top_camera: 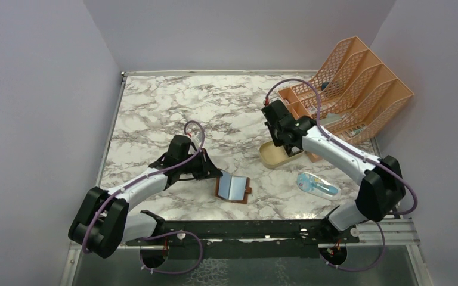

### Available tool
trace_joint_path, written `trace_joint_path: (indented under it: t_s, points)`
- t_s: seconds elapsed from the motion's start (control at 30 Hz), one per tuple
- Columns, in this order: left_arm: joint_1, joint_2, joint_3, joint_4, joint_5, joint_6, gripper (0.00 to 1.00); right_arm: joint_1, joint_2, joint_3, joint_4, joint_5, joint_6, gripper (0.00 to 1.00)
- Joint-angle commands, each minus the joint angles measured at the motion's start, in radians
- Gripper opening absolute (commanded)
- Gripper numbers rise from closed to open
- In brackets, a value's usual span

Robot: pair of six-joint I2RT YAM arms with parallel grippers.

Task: Put the credit cards into the card holder
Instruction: Pick up the credit card from the storage box.

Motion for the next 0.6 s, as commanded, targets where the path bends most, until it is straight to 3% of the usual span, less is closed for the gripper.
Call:
trace_joint_path:
  t_s: [0.0,0.23,0.37,0.57]
  points:
    - [-0.002,-0.008,-0.046,0.172,0.044,-0.121,0.00,0.001,-0.092,0.030,-0.045,-0.138,0.022,0.01]
    - [-0.002,0.016,-0.062,0.242,0.030,-0.166,0.00,0.002,-0.251,-0.038,0.044,-0.395,0.102,0.01]
    - [-0.002,0.019,-0.078,0.237,-0.011,-0.154,0.00,0.003,-0.330,-0.127,0.187,-0.589,0.193,0.01]
    - [-0.002,0.030,-0.083,0.157,-0.080,-0.087,0.00,0.010,-0.406,-0.331,0.410,-0.764,0.377,0.01]
